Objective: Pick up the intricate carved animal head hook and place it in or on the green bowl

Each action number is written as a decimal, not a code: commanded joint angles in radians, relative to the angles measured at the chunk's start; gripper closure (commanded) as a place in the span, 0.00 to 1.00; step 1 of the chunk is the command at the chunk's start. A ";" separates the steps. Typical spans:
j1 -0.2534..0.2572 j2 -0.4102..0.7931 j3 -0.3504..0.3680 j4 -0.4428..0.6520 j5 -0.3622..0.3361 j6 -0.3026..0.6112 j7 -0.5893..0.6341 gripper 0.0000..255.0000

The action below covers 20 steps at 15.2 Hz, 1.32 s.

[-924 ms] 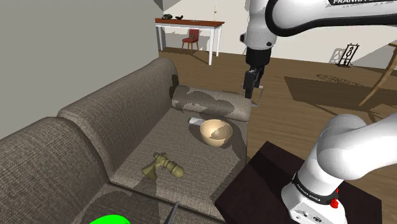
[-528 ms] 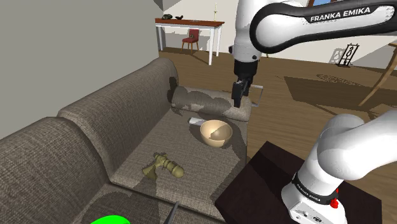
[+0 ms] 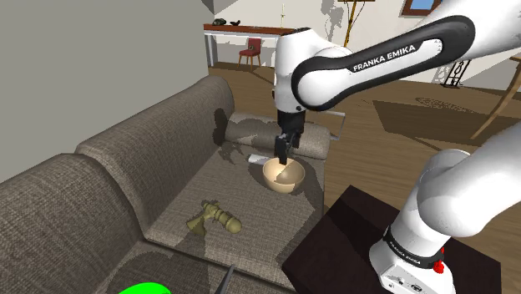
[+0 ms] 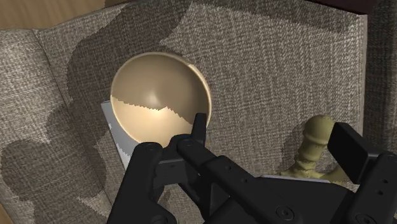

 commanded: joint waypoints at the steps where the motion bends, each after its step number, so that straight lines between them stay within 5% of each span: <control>1: 0.005 0.065 0.025 0.009 0.001 0.058 0.028 0.00; 9: 0.011 0.371 0.110 0.096 -0.068 0.271 0.160 0.00; 20: 0.091 0.820 0.115 0.354 -0.289 0.426 0.384 0.00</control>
